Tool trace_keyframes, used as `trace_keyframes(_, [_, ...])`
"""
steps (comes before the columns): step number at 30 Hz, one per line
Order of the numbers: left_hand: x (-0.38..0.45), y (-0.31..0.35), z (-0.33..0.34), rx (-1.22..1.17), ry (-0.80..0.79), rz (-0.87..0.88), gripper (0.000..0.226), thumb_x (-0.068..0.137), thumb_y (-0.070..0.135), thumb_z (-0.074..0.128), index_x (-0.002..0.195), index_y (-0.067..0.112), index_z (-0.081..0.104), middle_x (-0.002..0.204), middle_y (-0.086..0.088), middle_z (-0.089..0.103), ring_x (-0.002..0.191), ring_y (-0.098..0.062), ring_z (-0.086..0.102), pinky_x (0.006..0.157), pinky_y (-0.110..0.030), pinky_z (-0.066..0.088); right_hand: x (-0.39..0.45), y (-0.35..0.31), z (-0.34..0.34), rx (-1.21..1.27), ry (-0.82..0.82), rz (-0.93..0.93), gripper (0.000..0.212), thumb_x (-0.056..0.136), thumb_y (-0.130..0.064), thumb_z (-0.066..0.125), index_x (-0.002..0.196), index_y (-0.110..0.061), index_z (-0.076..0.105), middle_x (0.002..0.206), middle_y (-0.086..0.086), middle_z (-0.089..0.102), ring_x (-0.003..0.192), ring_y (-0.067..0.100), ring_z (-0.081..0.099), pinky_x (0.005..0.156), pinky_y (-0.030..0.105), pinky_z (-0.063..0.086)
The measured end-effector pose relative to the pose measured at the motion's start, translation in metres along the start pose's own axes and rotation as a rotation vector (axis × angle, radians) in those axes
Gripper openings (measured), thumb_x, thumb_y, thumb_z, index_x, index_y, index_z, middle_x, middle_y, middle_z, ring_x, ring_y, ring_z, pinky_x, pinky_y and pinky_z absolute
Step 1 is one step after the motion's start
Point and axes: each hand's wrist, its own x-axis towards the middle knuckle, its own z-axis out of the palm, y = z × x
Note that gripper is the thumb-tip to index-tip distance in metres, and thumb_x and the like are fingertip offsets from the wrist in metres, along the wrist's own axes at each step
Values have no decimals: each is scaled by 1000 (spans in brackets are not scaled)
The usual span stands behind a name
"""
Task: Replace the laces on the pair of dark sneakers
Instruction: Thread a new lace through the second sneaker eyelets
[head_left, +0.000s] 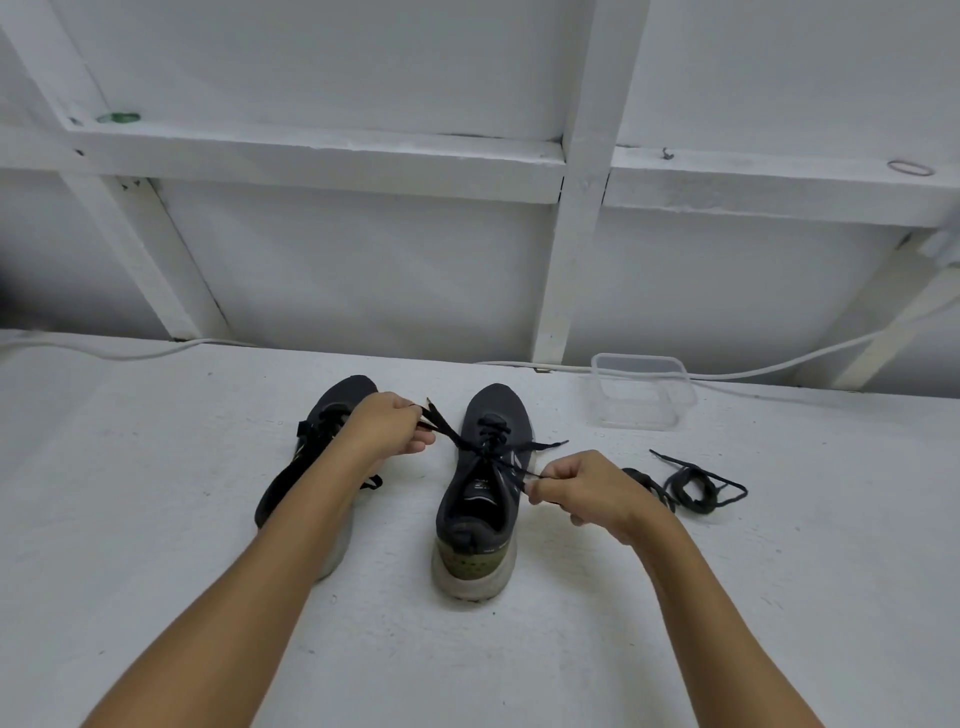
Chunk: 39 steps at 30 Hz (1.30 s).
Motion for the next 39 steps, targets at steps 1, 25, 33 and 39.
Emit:
trace_keyframes(1, [-1,-1,1,5,-3,38,13,102,11,50,98,8,62,71,-6,73,62,-9,69,55,-20,54,1,1,0,-8,15,11,24,81,-38,78,64,-22,73,52,-16,46,50,4,41,57,23,39])
trace_keyframes(25, [1,-19,-7,-347,-197,-67,17,97,19,65,108,7,70,94,-6,72,75,-8,73,63,-17,56,-6,0,15,500,-135,-47,14,95,-21,70,82,-23,74,85,2,66,75,12,62,65,27,51])
trace_keyframes(33, [11,-21,-11,-320,65,-1,12,99,17,63,93,8,70,86,-5,69,58,-3,69,54,-13,53,-9,16,3,455,-92,-43,35,99,-12,63,67,-22,68,72,1,58,66,9,55,61,23,49])
trace_keyframes(39, [10,-19,2,-301,159,-59,14,100,15,60,91,7,66,85,-9,70,56,-6,69,52,-16,53,-11,23,-4,641,-49,0,19,90,-16,69,73,-16,60,71,0,52,63,11,53,53,22,43])
